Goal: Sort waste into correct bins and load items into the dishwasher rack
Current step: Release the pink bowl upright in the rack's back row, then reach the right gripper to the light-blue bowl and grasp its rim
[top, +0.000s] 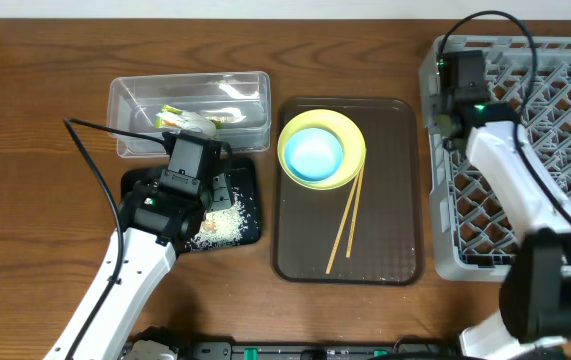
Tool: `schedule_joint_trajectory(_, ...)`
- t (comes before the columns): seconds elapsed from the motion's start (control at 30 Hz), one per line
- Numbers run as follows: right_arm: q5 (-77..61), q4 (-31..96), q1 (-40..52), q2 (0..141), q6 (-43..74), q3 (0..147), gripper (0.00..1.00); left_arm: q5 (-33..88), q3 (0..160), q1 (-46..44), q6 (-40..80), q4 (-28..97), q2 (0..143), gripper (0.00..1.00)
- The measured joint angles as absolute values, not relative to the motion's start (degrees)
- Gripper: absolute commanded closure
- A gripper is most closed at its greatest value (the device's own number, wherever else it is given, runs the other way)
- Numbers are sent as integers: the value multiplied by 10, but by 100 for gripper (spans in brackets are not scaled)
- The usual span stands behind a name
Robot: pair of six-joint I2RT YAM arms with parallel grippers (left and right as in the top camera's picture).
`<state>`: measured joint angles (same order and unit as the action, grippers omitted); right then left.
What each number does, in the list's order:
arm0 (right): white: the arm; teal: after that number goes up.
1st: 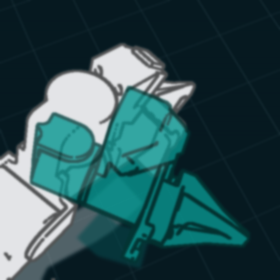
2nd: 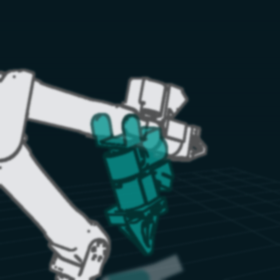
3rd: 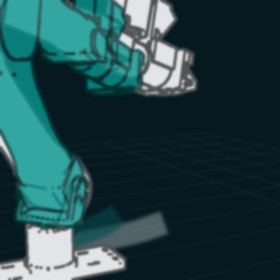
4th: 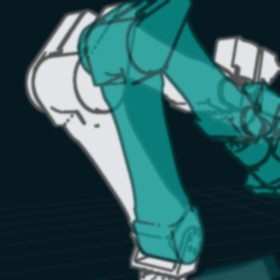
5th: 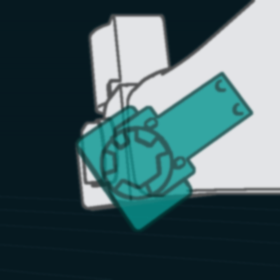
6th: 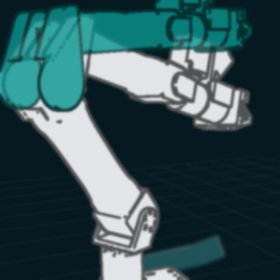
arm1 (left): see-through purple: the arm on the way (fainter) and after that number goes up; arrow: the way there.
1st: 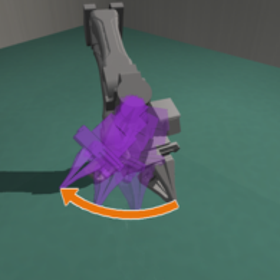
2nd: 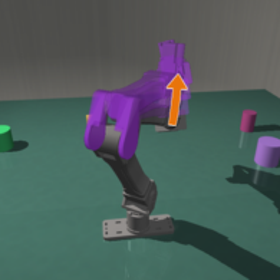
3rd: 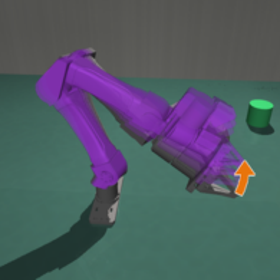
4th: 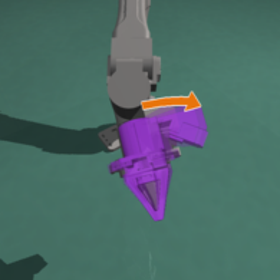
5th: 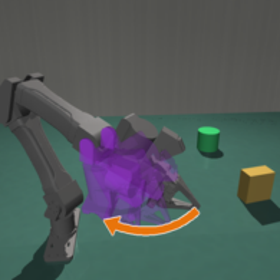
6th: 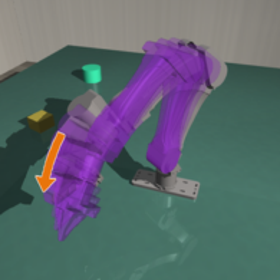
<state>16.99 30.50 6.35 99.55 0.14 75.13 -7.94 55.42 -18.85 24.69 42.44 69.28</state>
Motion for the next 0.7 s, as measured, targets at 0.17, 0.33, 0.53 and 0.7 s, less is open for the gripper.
schedule_joint_trajectory(0.17,17,319,88,937,42,751,43,-79,554,-189,247,424,693,37)
schedule_joint_trajectory(0.33,-57,320,137,945,77,751,43,-79,554,-189,247,424,693,36)
schedule_joint_trajectory(0.53,-83,319,191,1012,100,751,46,-79,554,-189,247,424,693,36)
schedule_joint_trajectory(0.7,-87,317,217,1076,128,749,56,-79,554,-189,249,424,693,36)
